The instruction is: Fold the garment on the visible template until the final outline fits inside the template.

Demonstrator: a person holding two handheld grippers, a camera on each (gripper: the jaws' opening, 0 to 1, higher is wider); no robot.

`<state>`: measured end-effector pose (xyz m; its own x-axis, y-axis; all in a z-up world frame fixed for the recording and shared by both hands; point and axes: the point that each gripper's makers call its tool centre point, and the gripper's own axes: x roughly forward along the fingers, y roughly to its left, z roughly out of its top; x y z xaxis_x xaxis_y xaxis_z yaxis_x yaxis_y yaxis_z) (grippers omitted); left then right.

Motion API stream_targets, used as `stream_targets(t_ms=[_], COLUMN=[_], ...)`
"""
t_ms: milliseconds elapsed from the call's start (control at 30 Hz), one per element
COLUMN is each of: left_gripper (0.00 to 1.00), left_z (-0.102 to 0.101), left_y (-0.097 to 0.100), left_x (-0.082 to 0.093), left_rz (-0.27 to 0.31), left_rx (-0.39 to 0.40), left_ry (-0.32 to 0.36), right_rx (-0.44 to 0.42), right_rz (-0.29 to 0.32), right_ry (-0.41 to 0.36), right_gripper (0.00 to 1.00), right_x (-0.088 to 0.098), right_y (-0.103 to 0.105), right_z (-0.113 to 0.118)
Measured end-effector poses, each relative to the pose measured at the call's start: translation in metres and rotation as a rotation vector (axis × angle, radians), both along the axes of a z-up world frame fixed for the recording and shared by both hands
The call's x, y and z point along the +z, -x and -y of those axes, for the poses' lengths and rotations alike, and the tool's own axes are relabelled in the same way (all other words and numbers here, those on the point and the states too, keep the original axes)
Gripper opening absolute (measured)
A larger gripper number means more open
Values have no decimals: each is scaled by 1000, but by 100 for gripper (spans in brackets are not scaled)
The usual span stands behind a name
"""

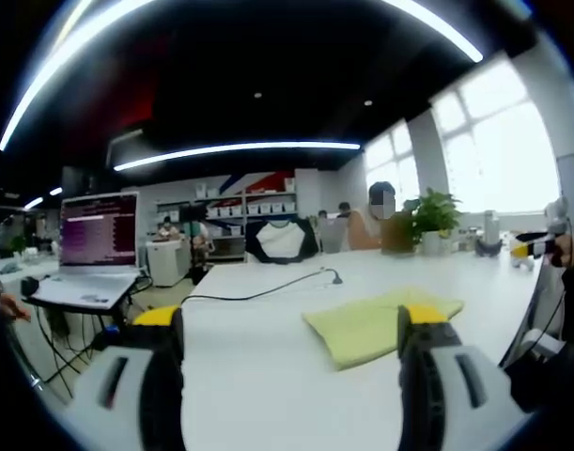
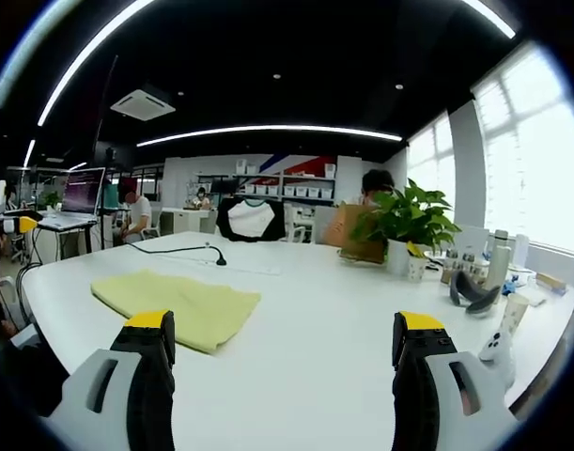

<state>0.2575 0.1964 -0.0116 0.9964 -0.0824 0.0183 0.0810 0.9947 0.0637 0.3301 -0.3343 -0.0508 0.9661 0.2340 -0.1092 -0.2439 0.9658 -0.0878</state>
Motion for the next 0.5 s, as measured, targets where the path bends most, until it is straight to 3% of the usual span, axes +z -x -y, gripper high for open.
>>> stream_targets(t_ms=[500], left_gripper=[100], left_z=[0], left_y=[0], left_x=[-1], left_rz=[2], left_rx=[2], left_ry=[-1], right_rx=[9], right_rz=[-11], right_ry=[-4], right_gripper=[99], right_x=[-3], right_y=[0], right_z=[-2])
